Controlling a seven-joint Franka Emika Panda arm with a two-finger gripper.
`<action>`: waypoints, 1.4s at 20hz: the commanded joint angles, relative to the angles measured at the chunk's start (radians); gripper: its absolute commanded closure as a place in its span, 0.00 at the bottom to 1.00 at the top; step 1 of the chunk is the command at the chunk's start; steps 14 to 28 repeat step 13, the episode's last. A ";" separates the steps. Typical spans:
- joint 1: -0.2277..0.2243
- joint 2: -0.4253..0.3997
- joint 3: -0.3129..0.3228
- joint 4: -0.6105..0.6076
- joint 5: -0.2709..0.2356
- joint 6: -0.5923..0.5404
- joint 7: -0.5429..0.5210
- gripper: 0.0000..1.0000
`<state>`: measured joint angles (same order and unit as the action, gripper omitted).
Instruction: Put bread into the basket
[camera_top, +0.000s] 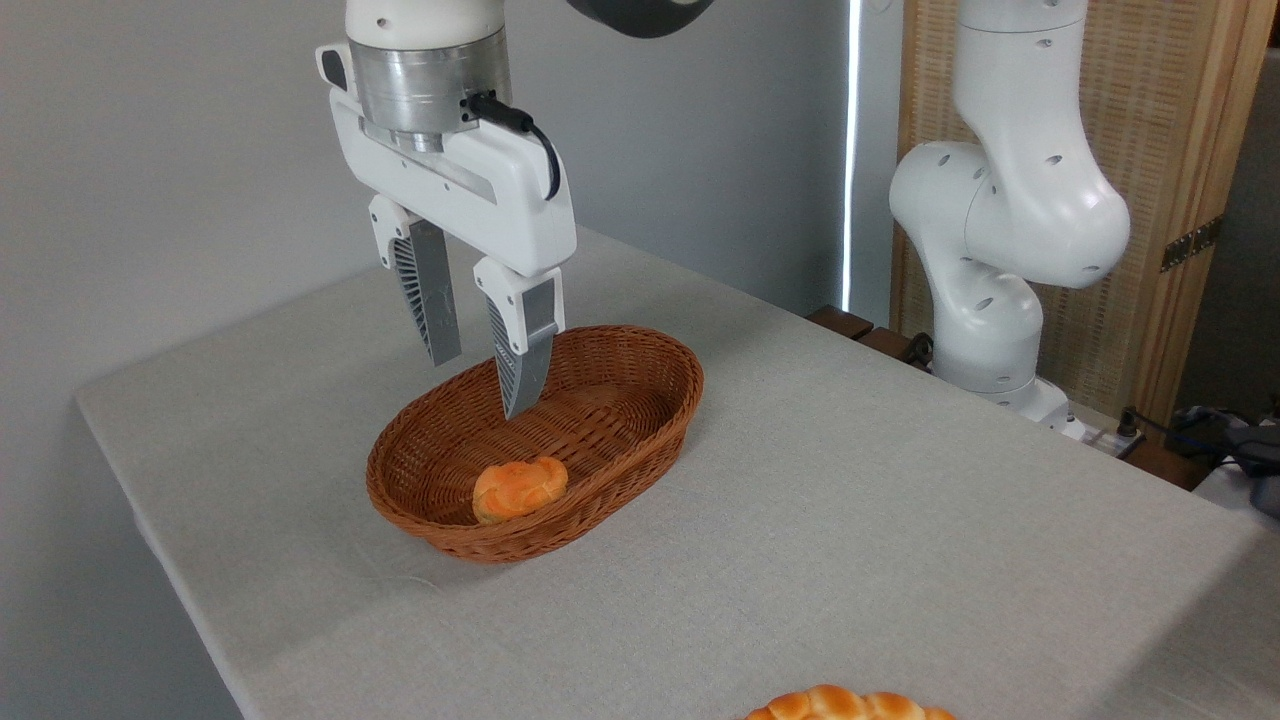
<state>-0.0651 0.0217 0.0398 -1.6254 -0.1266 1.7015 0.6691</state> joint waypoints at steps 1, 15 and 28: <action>0.018 -0.026 -0.008 -0.005 -0.007 -0.008 0.001 0.00; 0.018 -0.025 -0.003 -0.004 -0.005 -0.011 -0.003 0.00; 0.018 -0.025 -0.003 -0.004 -0.005 -0.011 -0.003 0.00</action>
